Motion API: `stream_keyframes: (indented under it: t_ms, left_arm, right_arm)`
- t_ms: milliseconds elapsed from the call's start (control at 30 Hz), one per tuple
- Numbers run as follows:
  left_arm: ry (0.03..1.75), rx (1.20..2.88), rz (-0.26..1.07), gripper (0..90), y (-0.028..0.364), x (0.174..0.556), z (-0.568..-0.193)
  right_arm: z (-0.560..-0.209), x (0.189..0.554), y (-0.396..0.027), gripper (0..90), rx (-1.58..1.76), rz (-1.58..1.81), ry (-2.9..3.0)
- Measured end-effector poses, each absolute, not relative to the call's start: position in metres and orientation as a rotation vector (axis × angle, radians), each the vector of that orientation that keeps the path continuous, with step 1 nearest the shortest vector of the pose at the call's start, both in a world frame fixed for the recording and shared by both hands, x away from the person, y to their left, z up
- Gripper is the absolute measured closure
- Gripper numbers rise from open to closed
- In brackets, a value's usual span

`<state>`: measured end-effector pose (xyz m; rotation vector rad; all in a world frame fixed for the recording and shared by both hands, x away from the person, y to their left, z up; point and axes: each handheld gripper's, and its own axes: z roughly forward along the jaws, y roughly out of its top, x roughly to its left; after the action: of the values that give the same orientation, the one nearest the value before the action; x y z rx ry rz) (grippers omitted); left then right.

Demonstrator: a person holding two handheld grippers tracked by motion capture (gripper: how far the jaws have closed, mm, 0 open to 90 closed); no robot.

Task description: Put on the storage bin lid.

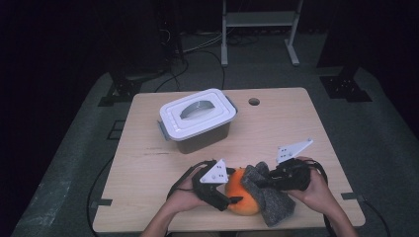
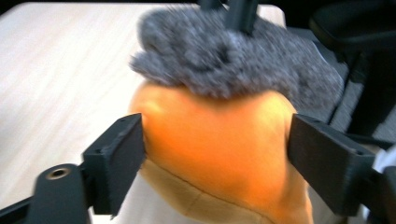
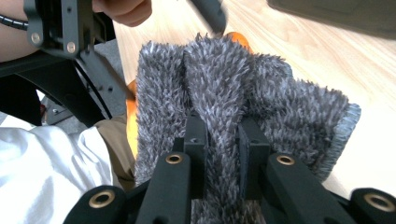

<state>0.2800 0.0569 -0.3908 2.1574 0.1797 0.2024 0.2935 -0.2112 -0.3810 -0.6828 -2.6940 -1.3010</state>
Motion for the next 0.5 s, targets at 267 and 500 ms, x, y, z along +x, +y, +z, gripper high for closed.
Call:
stream_keyframes:
  t_ms: [267,500]
  left_arm:
    - [0.185,2.195,0.162,14.9,0.05,0.278,-0.4]
    - [0.113,2.195,0.193,16.1,0.041,0.269,-0.398]
  right_arm:
    - [-0.375,0.288,-0.201,76.6,-0.611,-1.25,-2.716]
    - [-0.356,0.276,-0.183,77.1,-0.532,-1.319,-2.786]
